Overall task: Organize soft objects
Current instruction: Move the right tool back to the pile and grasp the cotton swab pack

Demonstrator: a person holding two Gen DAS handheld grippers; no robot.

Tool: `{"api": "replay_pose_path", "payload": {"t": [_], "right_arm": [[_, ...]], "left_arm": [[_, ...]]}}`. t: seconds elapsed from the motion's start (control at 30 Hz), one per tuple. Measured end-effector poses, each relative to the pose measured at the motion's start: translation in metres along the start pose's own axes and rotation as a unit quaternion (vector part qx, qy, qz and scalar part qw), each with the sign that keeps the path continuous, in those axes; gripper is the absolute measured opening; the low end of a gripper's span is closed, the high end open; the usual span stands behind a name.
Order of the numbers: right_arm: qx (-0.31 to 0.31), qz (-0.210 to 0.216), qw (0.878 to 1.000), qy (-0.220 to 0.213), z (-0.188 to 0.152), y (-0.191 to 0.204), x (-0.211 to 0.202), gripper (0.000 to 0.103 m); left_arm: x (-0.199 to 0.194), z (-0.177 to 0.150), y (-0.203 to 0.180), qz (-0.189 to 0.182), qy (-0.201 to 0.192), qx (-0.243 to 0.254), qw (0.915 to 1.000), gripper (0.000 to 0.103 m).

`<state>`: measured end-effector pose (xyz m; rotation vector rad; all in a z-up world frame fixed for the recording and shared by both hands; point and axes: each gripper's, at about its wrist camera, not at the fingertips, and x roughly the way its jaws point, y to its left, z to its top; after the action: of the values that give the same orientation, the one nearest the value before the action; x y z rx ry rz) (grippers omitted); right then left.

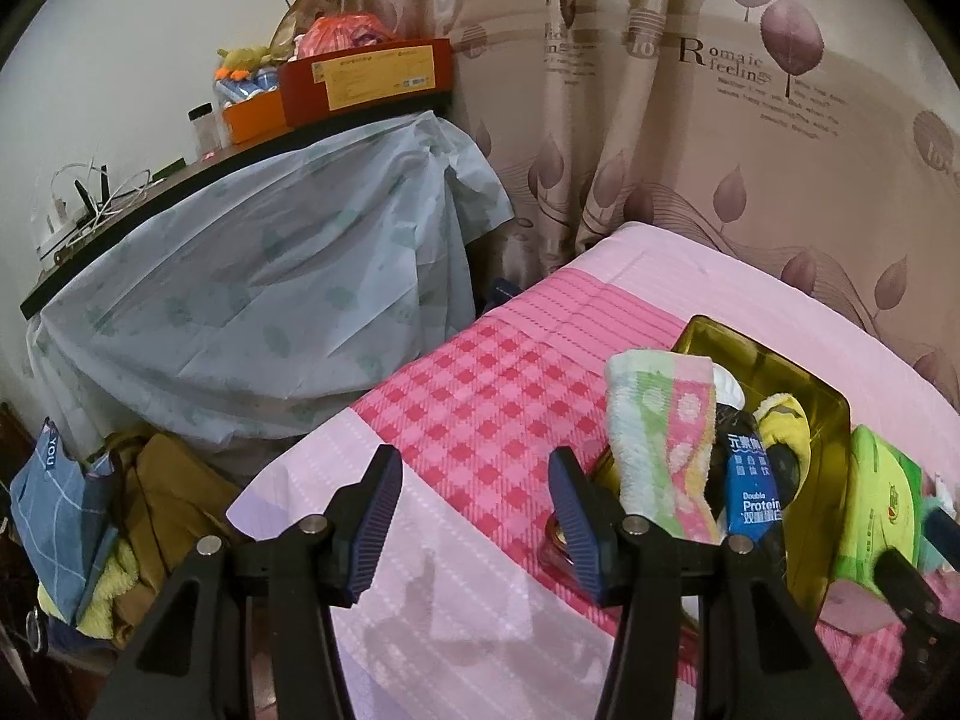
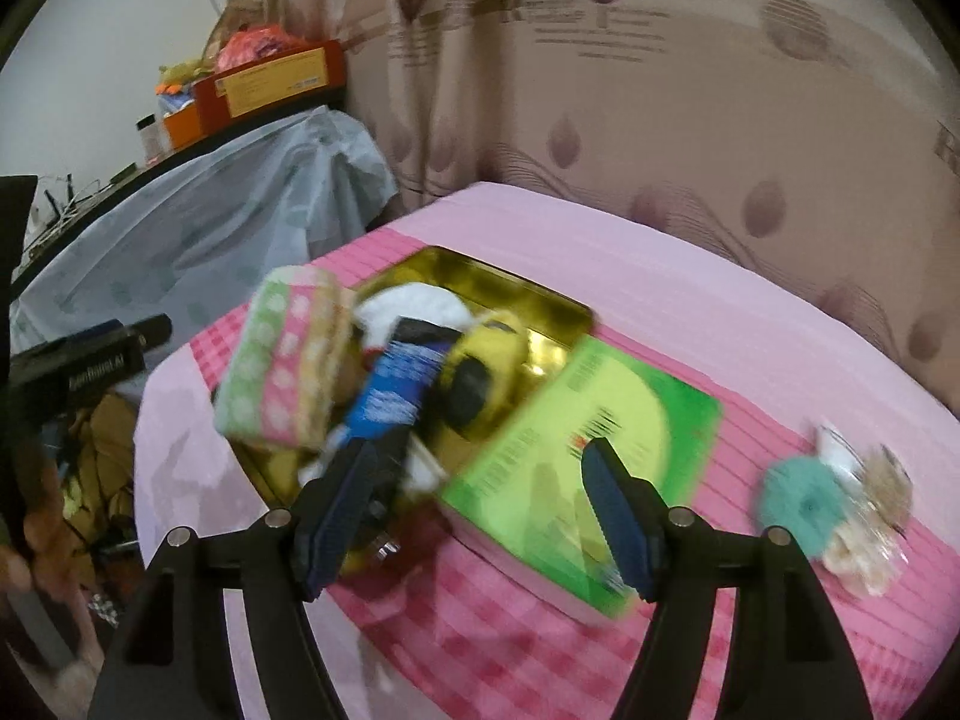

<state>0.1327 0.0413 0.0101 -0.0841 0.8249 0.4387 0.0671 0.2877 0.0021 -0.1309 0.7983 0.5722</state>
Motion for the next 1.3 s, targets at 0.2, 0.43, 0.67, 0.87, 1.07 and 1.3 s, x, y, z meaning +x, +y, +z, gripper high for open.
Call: {"api": "replay_pose_path", "payload": {"t": [0.2, 0.43, 0.67, 0.87, 1.07, 1.3], "right_arm": [[0.036, -0.044, 0.998, -0.005, -0.028, -0.052, -0.023, 0.068], [0.095, -0.116, 0.989, -0.001, -0.056, -0.132, -0.040, 0.068], [0.155, -0.170, 0.973, 0.008, -0.060, -0.206, -0.041, 0.069], [0.207, -0.172, 0.963, 0.035, -0.043, -0.248, -0.017, 0.069], [0.243, -0.182, 0.950, 0.074, -0.030, -0.270, 0.014, 0.069], [0.250, -0.189, 0.944, 0.107, -0.037, -0.276, 0.040, 0.065]], "left_arm": [[-0.002, -0.002, -0.004, 0.003, -0.005, 0.006, 1.0000, 0.052], [-0.006, -0.004, -0.008, 0.006, -0.011, 0.013, 0.9998, 0.052], [-0.008, -0.006, -0.014, 0.009, -0.015, 0.026, 0.9995, 0.052], [-0.008, -0.007, -0.019, 0.010, -0.018, 0.037, 0.9991, 0.052], [-0.004, -0.008, -0.022, 0.011, -0.015, 0.043, 0.9989, 0.052], [0.002, -0.009, -0.027, 0.012, -0.006, 0.058, 0.9982, 0.052]]}}
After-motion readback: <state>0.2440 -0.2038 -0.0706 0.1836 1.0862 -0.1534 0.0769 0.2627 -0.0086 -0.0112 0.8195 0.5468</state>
